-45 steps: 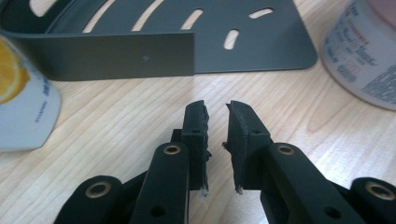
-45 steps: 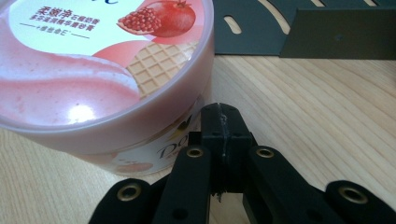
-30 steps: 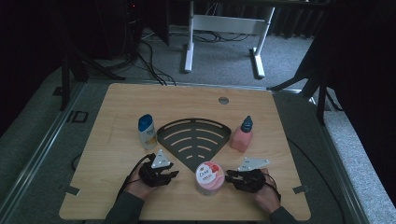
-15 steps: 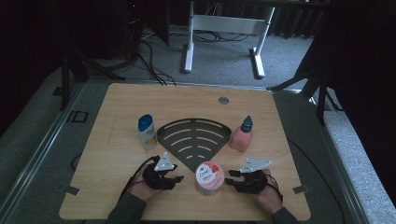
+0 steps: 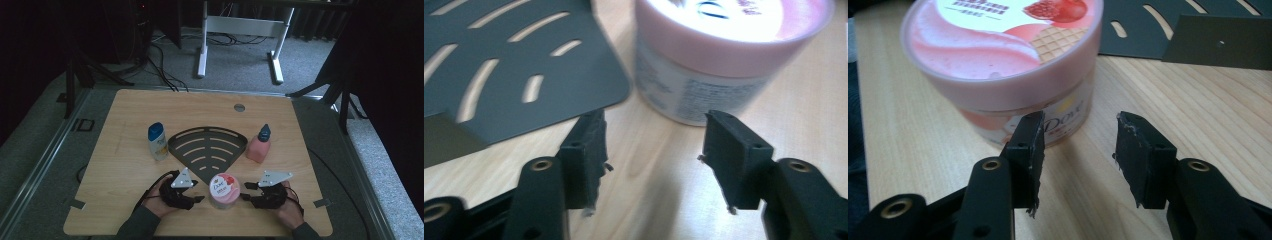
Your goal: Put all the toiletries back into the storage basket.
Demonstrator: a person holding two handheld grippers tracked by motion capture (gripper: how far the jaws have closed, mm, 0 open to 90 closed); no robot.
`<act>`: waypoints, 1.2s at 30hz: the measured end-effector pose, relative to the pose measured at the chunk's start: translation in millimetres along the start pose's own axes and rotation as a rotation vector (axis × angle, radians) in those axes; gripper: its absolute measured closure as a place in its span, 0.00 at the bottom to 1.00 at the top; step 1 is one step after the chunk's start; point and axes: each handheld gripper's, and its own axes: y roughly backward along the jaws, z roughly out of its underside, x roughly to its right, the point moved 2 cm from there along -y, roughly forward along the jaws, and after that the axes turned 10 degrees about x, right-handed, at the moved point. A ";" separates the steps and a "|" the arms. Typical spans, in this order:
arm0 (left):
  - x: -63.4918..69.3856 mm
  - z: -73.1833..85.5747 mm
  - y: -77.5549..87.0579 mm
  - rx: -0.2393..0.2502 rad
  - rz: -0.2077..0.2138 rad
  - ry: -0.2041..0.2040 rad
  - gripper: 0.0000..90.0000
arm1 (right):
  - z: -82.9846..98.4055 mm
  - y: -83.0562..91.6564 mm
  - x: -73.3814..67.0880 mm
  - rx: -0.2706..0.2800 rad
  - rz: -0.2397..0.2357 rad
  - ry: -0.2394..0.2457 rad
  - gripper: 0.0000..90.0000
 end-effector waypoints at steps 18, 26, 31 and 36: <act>10.1 -11.4 -16.0 0.035 0.082 -0.035 0.37 | -1.1 -0.9 -8.7 0.026 -0.115 0.055 0.48; 11.9 -15.7 -21.8 0.049 0.118 -0.042 0.30 | -4.0 -6.8 -13.3 0.026 -0.143 0.099 0.41; 13.2 -17.0 -24.3 0.037 0.120 -0.055 0.24 | -5.1 -9.5 -13.0 0.027 -0.145 0.109 0.36; 10.9 -17.9 -28.5 0.048 0.125 -0.034 0.21 | -7.4 -13.1 -13.1 0.019 -0.149 0.122 0.30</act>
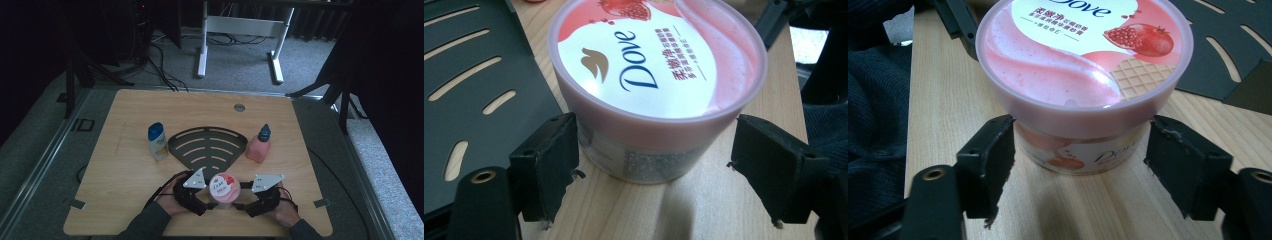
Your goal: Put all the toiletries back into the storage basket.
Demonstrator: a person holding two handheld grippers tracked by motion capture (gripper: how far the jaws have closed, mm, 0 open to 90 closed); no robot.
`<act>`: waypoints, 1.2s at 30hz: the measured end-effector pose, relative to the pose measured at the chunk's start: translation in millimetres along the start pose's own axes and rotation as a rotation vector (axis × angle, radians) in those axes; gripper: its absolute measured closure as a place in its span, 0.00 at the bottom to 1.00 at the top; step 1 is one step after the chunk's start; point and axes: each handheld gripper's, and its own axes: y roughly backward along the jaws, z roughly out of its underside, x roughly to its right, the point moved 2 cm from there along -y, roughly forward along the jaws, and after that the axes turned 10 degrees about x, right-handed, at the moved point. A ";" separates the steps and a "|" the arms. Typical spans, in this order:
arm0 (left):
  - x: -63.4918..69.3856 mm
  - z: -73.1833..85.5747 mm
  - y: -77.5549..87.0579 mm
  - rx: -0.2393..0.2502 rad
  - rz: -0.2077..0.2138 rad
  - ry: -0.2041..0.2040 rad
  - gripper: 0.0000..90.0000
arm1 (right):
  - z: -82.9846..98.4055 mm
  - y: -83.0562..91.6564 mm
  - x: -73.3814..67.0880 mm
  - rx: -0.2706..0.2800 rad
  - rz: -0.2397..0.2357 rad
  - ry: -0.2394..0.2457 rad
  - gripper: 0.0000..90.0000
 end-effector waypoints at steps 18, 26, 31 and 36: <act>6.6 -5.3 -6.3 -0.046 -0.060 -0.050 0.17 | -3.5 -2.7 -0.1 -0.013 0.007 0.036 0.25; 5.7 -5.0 -5.2 -0.040 -0.054 -0.034 0.18 | -4.5 -1.4 -1.0 -0.001 0.013 0.037 0.26; 1.4 -4.9 -0.3 -0.027 -0.057 -0.020 0.24 | -4.7 4.2 1.1 0.016 0.031 0.039 0.35; 2.4 -5.5 -2.7 -0.048 -0.077 -0.049 0.25 | -4.2 4.1 3.2 0.006 0.030 0.026 0.35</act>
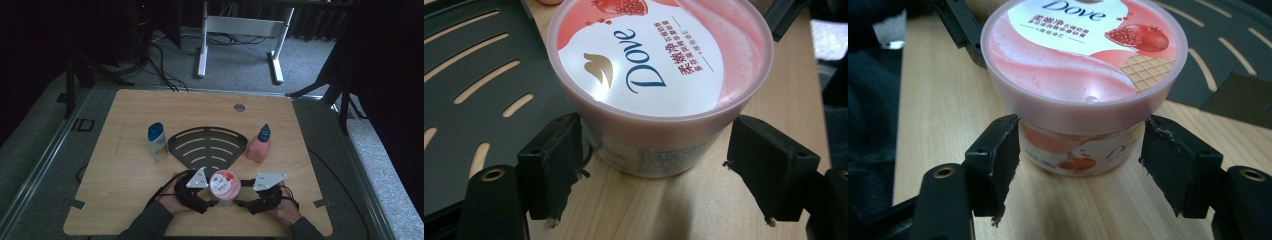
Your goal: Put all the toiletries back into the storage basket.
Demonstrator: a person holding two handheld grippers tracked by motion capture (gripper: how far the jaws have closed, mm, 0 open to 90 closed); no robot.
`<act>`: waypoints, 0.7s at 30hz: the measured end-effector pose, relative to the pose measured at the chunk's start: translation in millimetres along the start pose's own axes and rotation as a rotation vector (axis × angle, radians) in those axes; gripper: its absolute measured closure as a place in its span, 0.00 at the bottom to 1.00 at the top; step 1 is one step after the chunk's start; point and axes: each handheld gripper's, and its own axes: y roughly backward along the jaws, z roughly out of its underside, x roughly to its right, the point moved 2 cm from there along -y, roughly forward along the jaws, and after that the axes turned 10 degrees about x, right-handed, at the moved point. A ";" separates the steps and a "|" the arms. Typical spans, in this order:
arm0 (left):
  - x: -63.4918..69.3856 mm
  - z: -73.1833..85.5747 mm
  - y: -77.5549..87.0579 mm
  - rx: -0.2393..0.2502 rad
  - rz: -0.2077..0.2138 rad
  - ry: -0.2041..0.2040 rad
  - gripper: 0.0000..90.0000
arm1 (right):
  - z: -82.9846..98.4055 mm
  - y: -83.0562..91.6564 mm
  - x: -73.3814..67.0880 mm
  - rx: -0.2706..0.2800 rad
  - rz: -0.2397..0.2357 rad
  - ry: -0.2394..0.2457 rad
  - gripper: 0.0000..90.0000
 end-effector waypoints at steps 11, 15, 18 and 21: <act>-2.2 1.9 -1.0 0.019 0.003 0.004 0.25 | 3.5 -4.9 4.6 0.004 -0.014 -0.003 0.29; -3.3 1.5 -3.5 0.022 0.009 0.006 0.22 | 3.1 -8.3 7.5 0.002 -0.033 -0.005 0.24; -3.0 -0.4 -6.8 0.018 0.007 0.003 0.17 | 1.3 -10.9 7.2 -0.002 -0.032 0.009 0.21; -1.8 -2.2 -7.0 0.002 0.001 0.001 0.17 | 0.3 -11.2 6.9 -0.008 -0.028 0.016 0.21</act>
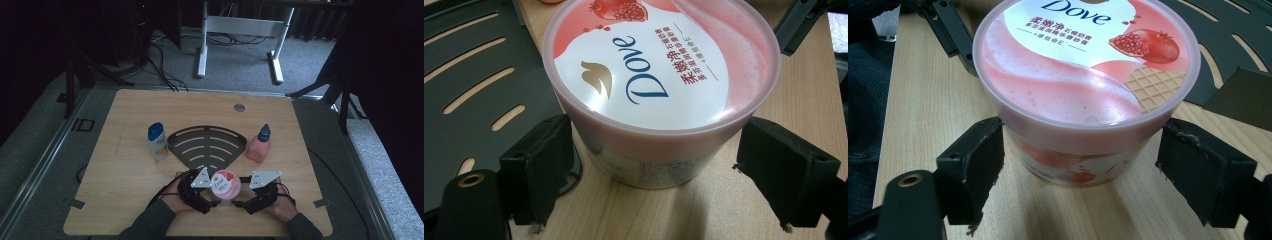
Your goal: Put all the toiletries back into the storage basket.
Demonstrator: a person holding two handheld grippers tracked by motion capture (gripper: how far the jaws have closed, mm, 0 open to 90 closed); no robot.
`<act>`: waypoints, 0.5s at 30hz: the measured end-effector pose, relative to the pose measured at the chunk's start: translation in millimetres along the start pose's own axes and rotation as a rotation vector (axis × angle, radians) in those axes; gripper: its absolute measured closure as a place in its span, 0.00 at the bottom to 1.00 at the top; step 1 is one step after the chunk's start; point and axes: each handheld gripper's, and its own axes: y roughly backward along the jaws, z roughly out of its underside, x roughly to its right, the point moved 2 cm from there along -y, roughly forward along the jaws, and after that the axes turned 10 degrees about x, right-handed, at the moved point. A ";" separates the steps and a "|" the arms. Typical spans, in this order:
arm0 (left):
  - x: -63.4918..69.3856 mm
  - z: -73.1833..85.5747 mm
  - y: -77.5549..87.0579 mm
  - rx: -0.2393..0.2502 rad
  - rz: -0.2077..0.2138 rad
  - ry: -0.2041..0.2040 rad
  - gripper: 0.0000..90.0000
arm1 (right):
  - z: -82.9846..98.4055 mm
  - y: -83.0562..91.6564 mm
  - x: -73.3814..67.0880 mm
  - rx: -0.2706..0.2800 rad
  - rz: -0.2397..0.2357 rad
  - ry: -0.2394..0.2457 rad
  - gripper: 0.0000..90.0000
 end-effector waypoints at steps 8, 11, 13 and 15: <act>4.5 -3.7 0.4 0.001 -0.011 -0.008 0.17 | -1.3 4.3 -2.5 -0.001 0.005 0.021 0.21; 3.9 -7.3 2.7 0.005 -0.017 -0.017 0.17 | -3.9 5.5 -2.1 0.008 0.009 0.021 0.20; 3.0 -9.2 4.0 0.006 -0.022 -0.024 0.17 | -5.3 5.9 -1.4 0.014 0.010 0.020 0.20; 1.8 -10.3 5.1 0.003 -0.022 -0.026 0.17 | -7.1 5.6 0.1 0.019 0.011 0.019 0.20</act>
